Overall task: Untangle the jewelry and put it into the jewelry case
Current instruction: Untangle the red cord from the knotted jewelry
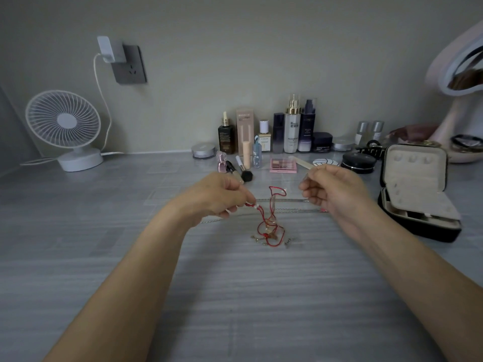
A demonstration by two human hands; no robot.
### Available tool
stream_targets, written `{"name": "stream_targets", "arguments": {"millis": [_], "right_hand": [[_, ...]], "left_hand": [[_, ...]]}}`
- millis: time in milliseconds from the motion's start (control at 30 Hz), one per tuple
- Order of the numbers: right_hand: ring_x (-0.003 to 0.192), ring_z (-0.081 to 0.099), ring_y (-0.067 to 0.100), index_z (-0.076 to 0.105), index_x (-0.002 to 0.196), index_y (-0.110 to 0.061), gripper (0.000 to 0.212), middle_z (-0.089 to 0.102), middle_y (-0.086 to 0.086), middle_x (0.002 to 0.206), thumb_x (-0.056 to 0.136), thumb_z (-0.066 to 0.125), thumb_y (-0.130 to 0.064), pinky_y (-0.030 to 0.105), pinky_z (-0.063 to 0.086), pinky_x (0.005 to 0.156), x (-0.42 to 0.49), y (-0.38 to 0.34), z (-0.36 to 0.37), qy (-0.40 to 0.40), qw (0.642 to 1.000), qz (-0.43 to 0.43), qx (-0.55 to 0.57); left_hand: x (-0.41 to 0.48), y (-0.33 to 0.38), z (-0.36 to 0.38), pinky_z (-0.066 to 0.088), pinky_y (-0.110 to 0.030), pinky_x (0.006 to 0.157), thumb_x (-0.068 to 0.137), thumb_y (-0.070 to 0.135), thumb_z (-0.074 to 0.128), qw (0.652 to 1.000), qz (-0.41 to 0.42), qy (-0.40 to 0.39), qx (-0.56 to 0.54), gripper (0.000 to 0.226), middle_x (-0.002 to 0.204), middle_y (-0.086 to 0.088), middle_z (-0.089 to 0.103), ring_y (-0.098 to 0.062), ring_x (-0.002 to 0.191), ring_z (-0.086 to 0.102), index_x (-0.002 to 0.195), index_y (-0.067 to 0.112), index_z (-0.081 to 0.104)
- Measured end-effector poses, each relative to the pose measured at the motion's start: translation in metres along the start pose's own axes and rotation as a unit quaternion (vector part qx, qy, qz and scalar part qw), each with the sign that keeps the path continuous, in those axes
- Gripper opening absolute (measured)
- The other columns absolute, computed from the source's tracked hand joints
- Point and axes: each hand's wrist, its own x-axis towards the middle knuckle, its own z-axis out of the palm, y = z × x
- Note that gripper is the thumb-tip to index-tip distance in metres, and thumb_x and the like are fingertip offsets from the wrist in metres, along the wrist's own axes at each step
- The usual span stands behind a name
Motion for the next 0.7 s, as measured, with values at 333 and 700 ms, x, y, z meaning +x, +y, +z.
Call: {"name": "stream_targets", "arguments": {"millis": [333,700], "right_hand": [[0.056,0.061,0.010,0.057,0.076,-0.015,0.020,0.071,0.003,0.067,0.094,0.049,-0.014,0.025,0.046,0.062,-0.004,-0.002,0.003,-0.027,0.999,-0.006,0.022],[0.064,0.068,0.014,0.056,0.081,-0.015,0.015,0.073,0.006,0.074,0.094,0.049,-0.017,0.024,0.051,0.063,-0.006,-0.003,0.003,-0.054,0.998,0.002,0.036]], "left_hand": [[0.003,-0.003,0.019,0.046,-0.020,0.063,0.095,0.013,0.042,0.992,-0.006,-0.073,0.104,0.026,0.074,0.009,0.052,-0.010,0.069,0.048,0.100,0.014,0.067],[0.011,-0.013,0.035,0.046,-0.026,0.084,0.081,0.037,0.067,0.987,0.030,-0.064,0.146,0.035,0.102,0.001,0.060,-0.013,0.092,0.056,0.112,0.020,0.063]]}}
